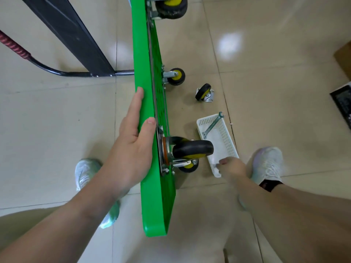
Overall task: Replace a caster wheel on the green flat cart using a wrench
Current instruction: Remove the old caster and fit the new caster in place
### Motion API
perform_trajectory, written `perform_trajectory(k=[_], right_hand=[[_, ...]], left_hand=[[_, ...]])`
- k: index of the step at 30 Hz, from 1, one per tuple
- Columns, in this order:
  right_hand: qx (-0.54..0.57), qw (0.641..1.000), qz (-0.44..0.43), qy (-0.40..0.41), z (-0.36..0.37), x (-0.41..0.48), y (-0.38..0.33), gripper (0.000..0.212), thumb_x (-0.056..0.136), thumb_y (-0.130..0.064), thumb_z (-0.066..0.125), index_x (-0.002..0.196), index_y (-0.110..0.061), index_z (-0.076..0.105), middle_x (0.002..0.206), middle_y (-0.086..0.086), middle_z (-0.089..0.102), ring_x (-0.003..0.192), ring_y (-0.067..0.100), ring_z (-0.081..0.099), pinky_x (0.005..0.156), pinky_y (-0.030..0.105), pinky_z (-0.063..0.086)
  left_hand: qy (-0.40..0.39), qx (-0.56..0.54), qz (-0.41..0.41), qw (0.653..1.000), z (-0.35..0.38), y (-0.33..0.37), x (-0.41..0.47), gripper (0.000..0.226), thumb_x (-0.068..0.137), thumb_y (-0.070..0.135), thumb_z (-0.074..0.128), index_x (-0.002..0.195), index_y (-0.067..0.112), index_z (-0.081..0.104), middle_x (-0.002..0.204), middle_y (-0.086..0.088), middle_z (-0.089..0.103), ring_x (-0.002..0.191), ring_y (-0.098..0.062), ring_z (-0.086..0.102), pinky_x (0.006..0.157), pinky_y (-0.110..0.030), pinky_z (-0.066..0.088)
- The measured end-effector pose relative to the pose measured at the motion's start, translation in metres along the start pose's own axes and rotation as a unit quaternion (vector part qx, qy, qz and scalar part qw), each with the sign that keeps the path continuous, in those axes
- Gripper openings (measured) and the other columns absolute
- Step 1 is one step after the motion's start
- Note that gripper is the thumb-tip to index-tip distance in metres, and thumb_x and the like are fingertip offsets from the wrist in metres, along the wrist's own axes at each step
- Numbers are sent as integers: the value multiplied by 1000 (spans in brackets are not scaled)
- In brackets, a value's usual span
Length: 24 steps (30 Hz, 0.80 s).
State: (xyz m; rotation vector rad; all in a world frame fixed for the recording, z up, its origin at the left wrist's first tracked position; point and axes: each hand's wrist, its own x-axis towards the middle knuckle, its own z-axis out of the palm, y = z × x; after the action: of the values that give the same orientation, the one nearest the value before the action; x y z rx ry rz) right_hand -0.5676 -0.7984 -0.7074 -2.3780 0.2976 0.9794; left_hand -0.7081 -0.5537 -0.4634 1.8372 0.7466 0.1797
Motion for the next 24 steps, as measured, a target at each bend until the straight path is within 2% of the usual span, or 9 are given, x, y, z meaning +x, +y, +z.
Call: perform_trajectory(k=[2,3,5,8,12,17,19,22,24], right_hand=[[105,994,0,-12,-10,-47,-13,11,75,-27,81,79,-21,74,90,7,76,78,26,73,77,41,62],[145,989,-14,-30,-15,-74,-22,8,80,-21,80,80,-17,73,83,9,75,66,24,70,68,36,61],[184,977,-61,-93,-19,-128,-42,8,89,-18,75,84,-13,73,77,9,74,57,18,67,59,32,56],[198,957,-143,-160,-19,-187,-70,15,94,-28,69,84,-18,74,78,3,76,62,19,71,61,31,56],[184,952,-183,-163,-10,-214,-92,26,98,-41,61,90,-20,74,86,-2,77,73,16,74,65,29,59],[204,953,-180,-134,12,-217,-99,35,88,-52,66,87,-18,73,85,5,76,82,30,72,84,54,58],[229,948,-168,-144,20,-212,-98,27,87,-44,69,87,-17,73,87,6,76,83,29,71,88,57,56],[266,940,-136,-162,23,-208,-100,7,91,-23,71,93,-17,72,96,9,76,95,31,72,94,55,54],[288,933,-101,-191,22,-207,-101,7,91,-21,71,99,-20,72,98,5,77,98,28,72,95,51,55]], left_hand=[[-3,-2,-4,1000,0,1,0,62,102,47,40,157,59,13,124,50,29,112,43,25,96,5,17],[-4,-3,-7,1000,1,2,0,60,108,41,40,158,57,12,119,46,31,104,45,27,91,6,17],[-8,-3,-16,1000,3,5,0,59,112,31,38,160,54,13,114,40,33,90,46,30,78,12,18],[-2,-7,-16,1000,5,8,0,59,112,28,38,162,48,15,122,29,36,83,46,31,70,14,20],[0,-17,-13,1000,3,10,-1,58,111,31,38,160,52,15,135,21,33,82,44,33,72,8,22],[3,-26,-11,1000,2,13,-3,58,111,28,38,162,47,16,138,15,33,78,43,36,65,11,25],[2,-28,-11,1000,2,13,-4,58,112,26,37,162,45,17,138,14,33,76,43,37,63,12,25],[-5,-37,-13,999,1,13,-4,58,112,28,37,161,48,17,139,15,35,78,42,38,64,11,26],[-9,-43,-11,999,1,13,-4,57,112,28,37,161,50,16,139,16,35,79,42,39,68,8,28]])
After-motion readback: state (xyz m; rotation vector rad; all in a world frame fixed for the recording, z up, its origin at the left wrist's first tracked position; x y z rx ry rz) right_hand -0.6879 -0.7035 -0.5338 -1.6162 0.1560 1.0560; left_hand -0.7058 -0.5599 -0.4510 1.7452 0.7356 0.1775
